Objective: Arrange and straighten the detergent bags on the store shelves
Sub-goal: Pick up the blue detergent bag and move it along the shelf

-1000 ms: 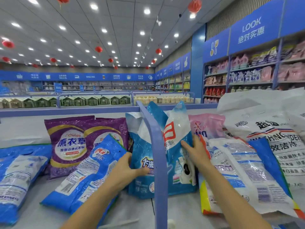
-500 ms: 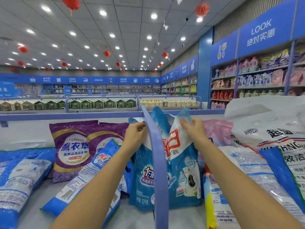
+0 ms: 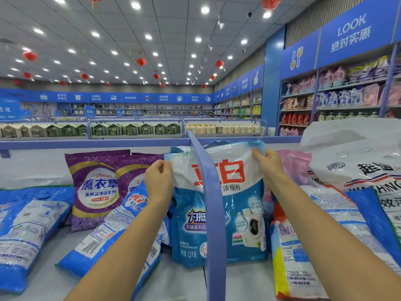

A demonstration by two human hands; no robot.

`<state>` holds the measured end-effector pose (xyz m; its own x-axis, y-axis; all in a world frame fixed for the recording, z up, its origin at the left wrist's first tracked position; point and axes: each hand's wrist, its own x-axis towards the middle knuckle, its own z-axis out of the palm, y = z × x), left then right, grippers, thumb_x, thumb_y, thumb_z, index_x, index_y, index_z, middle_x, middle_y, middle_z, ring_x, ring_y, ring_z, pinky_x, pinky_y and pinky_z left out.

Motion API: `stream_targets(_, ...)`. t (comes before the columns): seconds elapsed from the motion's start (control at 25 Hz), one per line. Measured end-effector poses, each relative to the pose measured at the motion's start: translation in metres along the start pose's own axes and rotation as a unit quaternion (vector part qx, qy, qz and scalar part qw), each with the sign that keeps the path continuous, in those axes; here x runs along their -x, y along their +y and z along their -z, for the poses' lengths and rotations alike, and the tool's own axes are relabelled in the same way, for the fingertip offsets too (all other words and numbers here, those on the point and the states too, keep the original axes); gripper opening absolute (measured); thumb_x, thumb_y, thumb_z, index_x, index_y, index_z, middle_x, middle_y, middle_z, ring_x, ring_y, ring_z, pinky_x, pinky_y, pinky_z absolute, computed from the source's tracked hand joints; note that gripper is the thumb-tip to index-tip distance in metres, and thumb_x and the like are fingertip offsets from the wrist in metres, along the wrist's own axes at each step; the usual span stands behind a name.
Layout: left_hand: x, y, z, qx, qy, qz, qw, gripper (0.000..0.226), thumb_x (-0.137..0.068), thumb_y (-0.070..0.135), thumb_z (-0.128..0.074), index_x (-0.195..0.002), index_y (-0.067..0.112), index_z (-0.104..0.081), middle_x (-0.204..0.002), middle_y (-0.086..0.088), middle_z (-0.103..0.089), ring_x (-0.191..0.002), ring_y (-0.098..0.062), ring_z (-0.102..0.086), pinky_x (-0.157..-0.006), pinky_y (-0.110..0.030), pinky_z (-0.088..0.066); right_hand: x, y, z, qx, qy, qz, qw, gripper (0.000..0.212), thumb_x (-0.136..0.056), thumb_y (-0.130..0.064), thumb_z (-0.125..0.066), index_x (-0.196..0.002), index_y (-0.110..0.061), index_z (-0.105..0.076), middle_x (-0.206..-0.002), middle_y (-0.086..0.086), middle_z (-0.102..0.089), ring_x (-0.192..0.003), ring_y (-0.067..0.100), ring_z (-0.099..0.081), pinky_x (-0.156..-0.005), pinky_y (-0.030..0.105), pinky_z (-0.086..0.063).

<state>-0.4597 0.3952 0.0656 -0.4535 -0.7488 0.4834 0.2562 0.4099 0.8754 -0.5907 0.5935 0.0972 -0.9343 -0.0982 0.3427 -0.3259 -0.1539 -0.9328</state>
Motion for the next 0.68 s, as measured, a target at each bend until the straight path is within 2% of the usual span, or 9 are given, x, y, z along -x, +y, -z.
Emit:
stream_targets(0.08,-0.004,0.008,-0.004,0.083,-0.031,0.075,0.993,0.026,-0.094,0.013,-0.044,-0.069,0.011,-0.050,-0.065,0.000,-0.045,-0.059,-0.012,-0.039,-0.053,-0.026,-0.030,-0.004,-0.002,0.004,0.006,-0.004,-0.013,1.000,0.012,-0.093,-0.020,-0.053,-0.096,-0.010,-0.060,-0.094,0.006,-0.063,-0.080,0.020,-0.059,-0.066,0.029,-0.050)
stream_targets(0.16,-0.010,0.012,-0.004,0.209,-0.077,0.177,0.959,0.022,-0.095,0.018,-0.046,-0.076,0.013,-0.056,-0.070,0.001,-0.056,-0.062,-0.011,-0.052,-0.056,-0.026,-0.041,-0.008,-0.003,0.004,-0.007,0.000,-0.019,1.000,0.009,-0.091,-0.016,-0.056,-0.098,-0.010,-0.060,-0.094,0.005,-0.062,-0.082,0.021,-0.060,-0.067,0.031,-0.050)
stream_targets(0.2,-0.013,0.014,-0.003,0.242,-0.094,0.202,0.944,0.020,-0.095,0.021,-0.049,-0.080,0.013,-0.059,-0.069,0.002,-0.062,-0.061,-0.011,-0.057,-0.058,-0.027,-0.047,-0.009,-0.004,0.004,-0.021,0.004,-0.024,0.999,0.008,-0.090,-0.016,-0.059,-0.096,-0.011,-0.060,-0.093,0.005,-0.063,-0.081,0.021,-0.060,-0.066,0.031,-0.051)
stream_targets(0.24,-0.017,0.015,-0.003,0.235,-0.107,0.189,0.947,0.019,-0.093,0.022,-0.053,-0.080,0.011,-0.060,-0.063,0.004,-0.065,-0.057,-0.010,-0.060,-0.055,-0.027,-0.050,-0.011,-0.003,0.003,-0.038,0.006,-0.030,0.999,0.009,-0.088,-0.018,-0.061,-0.093,-0.011,-0.061,-0.093,0.005,-0.064,-0.082,0.022,-0.061,-0.065,0.031,-0.051)
stream_targets(0.32,-0.024,0.018,-0.005,0.190,-0.103,0.119,0.969,0.019,-0.091,0.014,-0.057,-0.073,0.010,-0.059,-0.047,0.010,-0.062,-0.046,-0.006,-0.058,-0.043,-0.018,-0.046,-0.015,-0.002,0.002,-0.058,0.009,-0.034,0.998,0.015,-0.087,-0.025,-0.063,-0.092,-0.011,-0.064,-0.091,0.005,-0.065,-0.083,0.023,-0.062,-0.065,0.032,-0.051)
stream_targets(0.4,-0.029,0.022,-0.006,0.173,-0.096,0.069,0.978,0.019,-0.089,0.007,-0.057,-0.070,0.010,-0.060,-0.043,0.011,-0.060,-0.040,-0.001,-0.055,-0.039,-0.014,-0.042,-0.017,-0.001,0.002,-0.066,0.022,-0.039,0.997,0.019,-0.087,-0.024,-0.062,-0.099,-0.010,-0.065,-0.089,0.004,-0.066,-0.081,0.023,-0.063,-0.064,0.032,-0.052)
stream_targets(0.52,-0.036,0.016,-0.008,0.174,-0.106,0.051,0.978,0.017,-0.090,0.005,-0.057,-0.075,0.010,-0.063,-0.053,0.009,-0.064,-0.046,-0.004,-0.058,-0.048,-0.020,-0.049,-0.019,-0.002,-0.002,-0.090,0.015,-0.045,0.995,0.017,-0.089,-0.017,-0.060,-0.102,-0.009,-0.066,-0.086,0.002,-0.065,-0.075,0.020,-0.062,-0.061,0.031,-0.051)
stream_targets(0.6,-0.039,0.011,-0.008,0.168,-0.112,0.060,0.977,0.016,-0.090,0.007,-0.057,-0.076,0.010,-0.063,-0.065,0.000,-0.066,-0.053,-0.010,-0.060,-0.057,-0.028,-0.051,-0.019,-0.003,-0.004,-0.050,0.018,-0.046,0.997,0.010,-0.089,-0.017,-0.059,-0.094,-0.011,-0.066,-0.085,0.001,-0.064,-0.079,0.021,-0.061,-0.064,0.032,-0.052)
stream_targets(0.68,-0.043,0.011,-0.008,0.170,-0.130,0.068,0.974,0.015,-0.090,0.006,-0.057,-0.077,0.010,-0.063,-0.066,0.000,-0.066,-0.053,-0.010,-0.062,-0.055,-0.027,-0.052,-0.021,-0.005,-0.004,-0.009,0.038,-0.044,0.998,0.010,-0.089,-0.017,-0.060,-0.080,-0.016,-0.063,-0.088,0.003,-0.063,-0.086,0.022,-0.060,-0.075,0.036,-0.053)
